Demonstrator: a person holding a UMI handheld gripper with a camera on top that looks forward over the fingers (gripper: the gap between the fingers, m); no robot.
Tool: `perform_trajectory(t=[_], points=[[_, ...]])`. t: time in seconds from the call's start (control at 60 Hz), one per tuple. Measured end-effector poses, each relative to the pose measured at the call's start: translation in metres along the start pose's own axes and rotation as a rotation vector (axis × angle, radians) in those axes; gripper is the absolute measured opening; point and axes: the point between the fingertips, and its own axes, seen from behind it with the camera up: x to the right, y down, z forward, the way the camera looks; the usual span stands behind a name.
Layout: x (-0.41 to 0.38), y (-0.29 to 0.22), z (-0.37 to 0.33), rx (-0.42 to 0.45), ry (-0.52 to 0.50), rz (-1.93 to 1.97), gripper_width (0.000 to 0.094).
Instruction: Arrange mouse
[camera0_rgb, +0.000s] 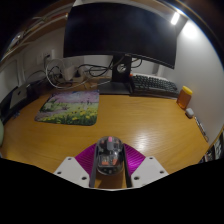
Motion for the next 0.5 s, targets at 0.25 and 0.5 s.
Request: perform_trajectory(t=[0.25, 0.5], points=[[-0.024, -0.136, -0.038, 0.152, -0.04, -0.014, 0.0415], [-0.112, -0.228, 0.01, 0.203, -0.165, -0.042, 0.0413]])
